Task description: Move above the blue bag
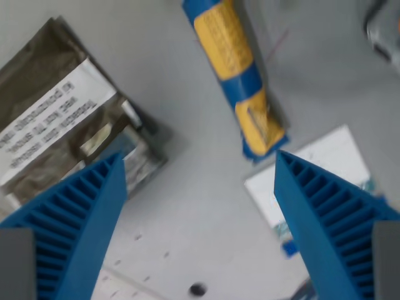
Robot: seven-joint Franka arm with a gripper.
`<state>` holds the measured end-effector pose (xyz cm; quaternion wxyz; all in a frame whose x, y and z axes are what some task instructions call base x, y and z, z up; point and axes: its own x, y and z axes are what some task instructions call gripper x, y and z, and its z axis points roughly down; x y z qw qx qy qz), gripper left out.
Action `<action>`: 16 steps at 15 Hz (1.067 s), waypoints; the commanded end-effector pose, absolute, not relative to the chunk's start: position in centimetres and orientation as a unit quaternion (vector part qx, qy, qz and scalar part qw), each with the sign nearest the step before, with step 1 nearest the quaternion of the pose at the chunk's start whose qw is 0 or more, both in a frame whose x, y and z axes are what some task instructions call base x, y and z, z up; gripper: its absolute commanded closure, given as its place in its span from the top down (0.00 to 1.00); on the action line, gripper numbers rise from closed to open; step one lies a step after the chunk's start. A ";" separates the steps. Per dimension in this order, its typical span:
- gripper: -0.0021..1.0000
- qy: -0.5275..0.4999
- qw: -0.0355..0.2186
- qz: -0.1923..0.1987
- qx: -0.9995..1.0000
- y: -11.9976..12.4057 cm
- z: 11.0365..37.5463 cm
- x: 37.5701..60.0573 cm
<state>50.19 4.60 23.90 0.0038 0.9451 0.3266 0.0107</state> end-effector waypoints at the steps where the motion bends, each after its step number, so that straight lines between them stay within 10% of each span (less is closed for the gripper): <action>1: 1.00 0.450 0.005 0.005 0.893 4.8 23.0 51.7; 16: 1.00 0.499 0.002 0.014 0.867 4.6 17.4 55.1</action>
